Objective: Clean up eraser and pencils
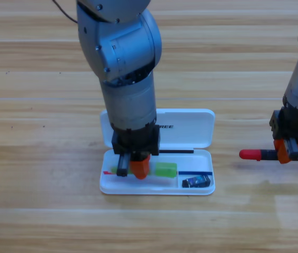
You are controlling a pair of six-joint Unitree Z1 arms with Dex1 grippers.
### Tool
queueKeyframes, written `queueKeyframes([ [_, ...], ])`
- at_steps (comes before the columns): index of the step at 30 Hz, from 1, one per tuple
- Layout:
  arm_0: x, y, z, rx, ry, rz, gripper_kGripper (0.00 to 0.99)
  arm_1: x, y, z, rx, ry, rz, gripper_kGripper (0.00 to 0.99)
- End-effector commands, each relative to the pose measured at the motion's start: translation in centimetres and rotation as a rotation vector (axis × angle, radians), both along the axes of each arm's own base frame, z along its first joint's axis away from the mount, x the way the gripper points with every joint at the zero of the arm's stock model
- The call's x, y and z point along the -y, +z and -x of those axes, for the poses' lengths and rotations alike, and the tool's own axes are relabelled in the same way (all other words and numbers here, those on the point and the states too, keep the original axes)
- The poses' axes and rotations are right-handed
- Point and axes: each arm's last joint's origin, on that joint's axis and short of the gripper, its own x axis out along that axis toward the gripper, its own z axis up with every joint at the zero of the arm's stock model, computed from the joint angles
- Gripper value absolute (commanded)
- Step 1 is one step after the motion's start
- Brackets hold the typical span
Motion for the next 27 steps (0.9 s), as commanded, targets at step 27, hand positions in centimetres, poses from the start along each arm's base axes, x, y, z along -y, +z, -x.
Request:
queueKeyframes([
  [27,1.5,-3.6,-0.5,-0.023,-0.003,-0.062,0.0,0.1,-0.6,0.3,-0.021,0.003,0.009,0.0],
])
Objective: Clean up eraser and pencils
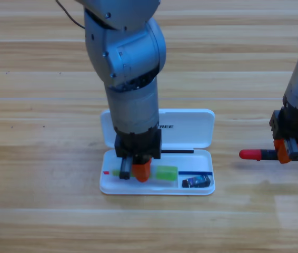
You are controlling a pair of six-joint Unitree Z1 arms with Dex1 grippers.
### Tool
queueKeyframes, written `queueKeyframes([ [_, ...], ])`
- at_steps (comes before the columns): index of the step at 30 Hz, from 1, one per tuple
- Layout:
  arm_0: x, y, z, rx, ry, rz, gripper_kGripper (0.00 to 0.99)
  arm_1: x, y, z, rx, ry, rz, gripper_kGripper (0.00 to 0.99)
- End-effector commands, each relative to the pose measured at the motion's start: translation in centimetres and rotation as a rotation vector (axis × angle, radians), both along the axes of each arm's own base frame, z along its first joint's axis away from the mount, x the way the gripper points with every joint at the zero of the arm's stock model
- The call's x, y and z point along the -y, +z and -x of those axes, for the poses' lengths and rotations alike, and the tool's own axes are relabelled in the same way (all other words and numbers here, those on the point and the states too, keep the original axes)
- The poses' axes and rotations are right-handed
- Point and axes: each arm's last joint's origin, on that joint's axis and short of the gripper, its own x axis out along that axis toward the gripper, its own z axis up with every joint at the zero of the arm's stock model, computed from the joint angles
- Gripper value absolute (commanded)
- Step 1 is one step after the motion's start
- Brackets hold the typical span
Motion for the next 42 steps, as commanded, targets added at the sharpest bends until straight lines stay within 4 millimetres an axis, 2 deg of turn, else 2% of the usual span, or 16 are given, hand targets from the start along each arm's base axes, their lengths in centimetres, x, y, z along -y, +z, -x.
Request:
queueKeyframes([
  [1,1.1,-2.6,-0.2,-0.013,0.002,-0.046,0.0,0.0,-0.6,0.3,-0.022,0.003,0.008,0.0],
  [16,-0.2,-2.1,-1.1,-0.009,0.027,-0.051,0.0,0.0,-0.6,0.4,-0.02,0.006,0.011,0.0],
  [42,-0.8,-2.2,-1.4,-0.006,0.046,-0.064,0.0,-0.1,-0.6,0.5,-0.018,0.008,0.013,0.0],
])
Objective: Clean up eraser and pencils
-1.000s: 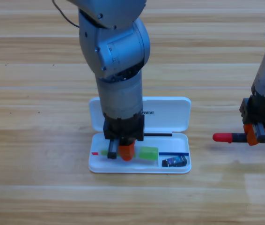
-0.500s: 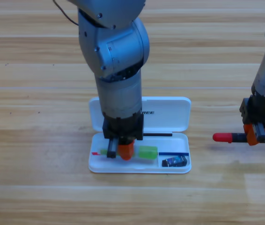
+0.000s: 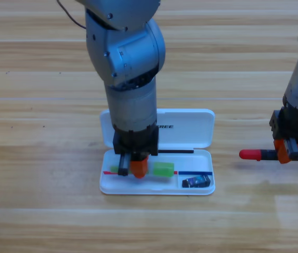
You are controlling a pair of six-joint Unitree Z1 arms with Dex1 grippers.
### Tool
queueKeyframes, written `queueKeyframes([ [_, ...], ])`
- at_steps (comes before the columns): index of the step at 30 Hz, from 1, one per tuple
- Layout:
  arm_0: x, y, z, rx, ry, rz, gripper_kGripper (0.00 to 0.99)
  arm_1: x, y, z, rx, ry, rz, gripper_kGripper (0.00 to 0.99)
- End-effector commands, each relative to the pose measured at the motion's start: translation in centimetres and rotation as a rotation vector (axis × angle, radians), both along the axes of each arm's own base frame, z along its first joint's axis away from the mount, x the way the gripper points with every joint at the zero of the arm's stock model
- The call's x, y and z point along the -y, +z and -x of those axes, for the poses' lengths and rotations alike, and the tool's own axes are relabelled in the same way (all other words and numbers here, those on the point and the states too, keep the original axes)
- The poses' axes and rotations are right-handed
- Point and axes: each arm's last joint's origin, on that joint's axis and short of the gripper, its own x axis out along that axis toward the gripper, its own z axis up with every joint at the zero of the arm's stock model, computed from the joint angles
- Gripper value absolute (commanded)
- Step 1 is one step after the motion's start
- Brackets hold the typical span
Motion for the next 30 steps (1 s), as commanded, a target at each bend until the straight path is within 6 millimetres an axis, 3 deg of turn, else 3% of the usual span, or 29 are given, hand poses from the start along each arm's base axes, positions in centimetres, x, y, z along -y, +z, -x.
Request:
queueKeyframes([
  [1,-0.5,-1.8,-0.6,-0.022,0.027,-0.045,0.0,-0.1,-0.6,0.6,-0.019,0.01,0.014,0.0],
  [17,-0.7,-0.6,-0.4,-0.021,0.03,-0.041,0.0,-0.3,-0.5,0.6,-0.014,0.014,0.016,0.0],
  [19,-0.7,-0.5,-0.4,-0.021,0.03,-0.041,0.078,-0.3,-0.5,0.6,-0.013,0.014,0.015,0.0],
  [21,-0.7,-0.3,-0.4,-0.022,0.035,-0.042,0.299,-0.3,-0.5,0.6,-0.012,0.014,0.016,0.0],
  [28,-0.7,0.1,-0.5,-0.024,0.041,-0.044,0.328,-0.3,-0.6,0.6,-0.011,0.014,0.017,0.0],
  [30,-0.6,0.3,-0.4,-0.023,0.041,-0.043,0.407,-0.3,-0.5,0.6,-0.01,0.014,0.016,0.0],
])
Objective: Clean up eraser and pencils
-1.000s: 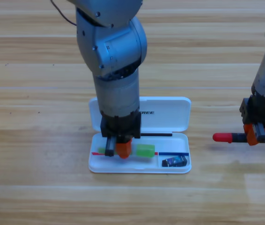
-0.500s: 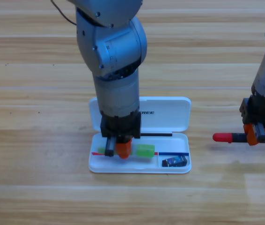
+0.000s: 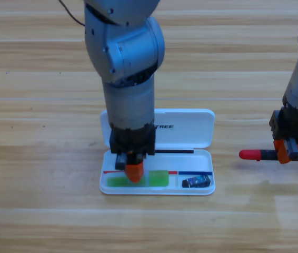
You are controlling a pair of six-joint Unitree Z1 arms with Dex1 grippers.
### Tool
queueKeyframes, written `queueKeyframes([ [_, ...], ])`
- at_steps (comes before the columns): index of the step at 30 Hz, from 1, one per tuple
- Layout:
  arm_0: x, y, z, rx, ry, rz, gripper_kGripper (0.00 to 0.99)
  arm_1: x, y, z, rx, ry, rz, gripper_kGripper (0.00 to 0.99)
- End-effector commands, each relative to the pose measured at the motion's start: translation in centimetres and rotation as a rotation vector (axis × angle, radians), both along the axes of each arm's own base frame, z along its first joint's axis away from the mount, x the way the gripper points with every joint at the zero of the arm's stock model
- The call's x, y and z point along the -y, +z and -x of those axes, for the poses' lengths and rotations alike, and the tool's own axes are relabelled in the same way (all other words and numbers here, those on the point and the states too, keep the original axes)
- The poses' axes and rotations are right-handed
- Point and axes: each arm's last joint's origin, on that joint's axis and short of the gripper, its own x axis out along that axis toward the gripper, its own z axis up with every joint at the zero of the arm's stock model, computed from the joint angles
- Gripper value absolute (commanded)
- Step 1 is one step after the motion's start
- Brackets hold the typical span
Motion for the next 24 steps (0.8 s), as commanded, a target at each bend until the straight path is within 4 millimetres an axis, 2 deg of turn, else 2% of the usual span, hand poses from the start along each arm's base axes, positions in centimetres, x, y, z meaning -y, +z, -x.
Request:
queueKeyframes([
  [1,-0.4,-0.1,-0.6,-0.005,0.032,-0.021,0.485,-0.3,-0.4,0.7,-0.009,0.016,0.015,0.0],
  [3,-0.4,0.0,-0.6,-0.005,0.035,-0.023,0.735,-0.5,0.2,1.2,-0.005,0.025,0.01,0.0],
  [7,-0.4,0.2,-0.6,-0.004,0.035,-0.024,0.957,-1.5,2.5,3.1,0.0,0.059,-0.017,0.0],
  [8,-0.4,0.2,-0.6,-0.004,0.035,-0.024,0.988,-2.0,3.0,3.5,0.002,0.068,-0.022,0.0],
  [13,-0.6,0.9,-0.4,0.003,0.035,-0.015,0.99,-5.6,4.0,5.1,0.001,0.113,-0.028,0.0],
  [15,-1.0,2.0,-0.1,0.011,0.037,-0.004,0.989,-7.4,3.9,5.4,-0.006,0.128,-0.024,0.0],
  [19,-2.3,5.5,1.0,0.031,0.041,0.031,0.99,-10.7,2.7,5.1,-0.002,0.146,-0.015,0.0],
  [24,-5.0,10.8,3.2,0.072,0.032,0.085,0.99,-13.5,1.0,4.1,-0.001,0.147,0.001,0.0],
])
